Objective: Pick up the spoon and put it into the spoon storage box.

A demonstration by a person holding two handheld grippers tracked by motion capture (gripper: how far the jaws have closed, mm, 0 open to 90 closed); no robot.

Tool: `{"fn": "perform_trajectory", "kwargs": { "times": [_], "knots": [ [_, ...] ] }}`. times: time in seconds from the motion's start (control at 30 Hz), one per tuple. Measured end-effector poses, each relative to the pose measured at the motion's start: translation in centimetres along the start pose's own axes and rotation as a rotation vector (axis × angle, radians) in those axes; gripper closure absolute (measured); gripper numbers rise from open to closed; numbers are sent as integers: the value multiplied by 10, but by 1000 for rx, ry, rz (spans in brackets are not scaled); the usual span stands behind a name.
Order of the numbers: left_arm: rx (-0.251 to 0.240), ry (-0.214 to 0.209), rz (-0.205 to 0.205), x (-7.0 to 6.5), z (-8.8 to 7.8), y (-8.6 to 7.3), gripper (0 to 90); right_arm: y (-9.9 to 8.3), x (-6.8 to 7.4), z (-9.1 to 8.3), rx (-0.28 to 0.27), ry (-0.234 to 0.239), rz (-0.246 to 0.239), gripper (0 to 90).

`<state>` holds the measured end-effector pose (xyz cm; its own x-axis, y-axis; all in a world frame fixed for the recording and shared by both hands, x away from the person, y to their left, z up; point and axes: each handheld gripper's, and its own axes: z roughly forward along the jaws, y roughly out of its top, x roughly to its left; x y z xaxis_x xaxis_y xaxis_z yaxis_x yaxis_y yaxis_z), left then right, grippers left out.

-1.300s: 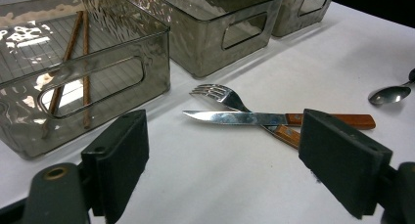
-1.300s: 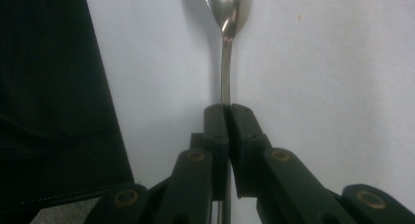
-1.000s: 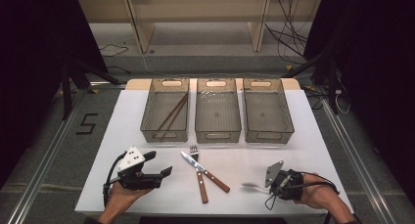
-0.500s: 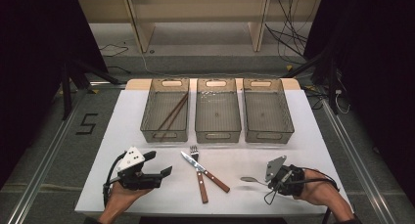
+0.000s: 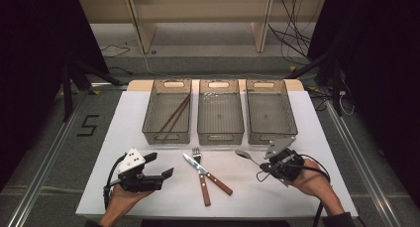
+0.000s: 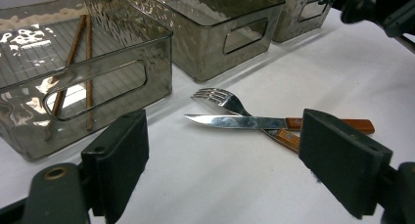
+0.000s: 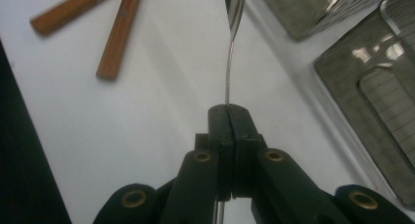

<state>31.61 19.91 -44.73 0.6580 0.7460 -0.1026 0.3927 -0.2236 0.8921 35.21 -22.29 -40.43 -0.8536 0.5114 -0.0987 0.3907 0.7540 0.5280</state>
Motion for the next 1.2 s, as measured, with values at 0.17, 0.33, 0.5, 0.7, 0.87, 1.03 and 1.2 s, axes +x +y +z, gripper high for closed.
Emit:
{"fn": "perform_trajectory", "kwargs": {
  "times": [0.17, 0.33, 0.5, 0.7, 0.87, 1.03, 1.2],
  "knots": [
    [-10, 3, -4, 1, -1, 0, 185, 13, -8, 2, -59, -17, 68, 900],
    [-14, 6, -1, 1, -2, 0, 185, 27, -16, 6, -106, -10, 142, 900],
    [-26, 9, -10, 1, -2, 1, 185, 43, -23, 10, -142, -8, 186, 900],
    [-31, 12, -6, 2, -4, 1, 185, 63, -29, 13, -171, -5, 217, 900],
    [-37, 13, -9, 2, -4, 1, 185, 78, -35, 16, -191, -2, 241, 900],
    [-41, 15, -12, 2, -4, 1, 185, 93, -44, 20, -217, -2, 271, 900],
    [-46, 17, -10, 3, -5, 1, 184, 108, -50, 24, -223, -17, 281, 900]
  ]
}}
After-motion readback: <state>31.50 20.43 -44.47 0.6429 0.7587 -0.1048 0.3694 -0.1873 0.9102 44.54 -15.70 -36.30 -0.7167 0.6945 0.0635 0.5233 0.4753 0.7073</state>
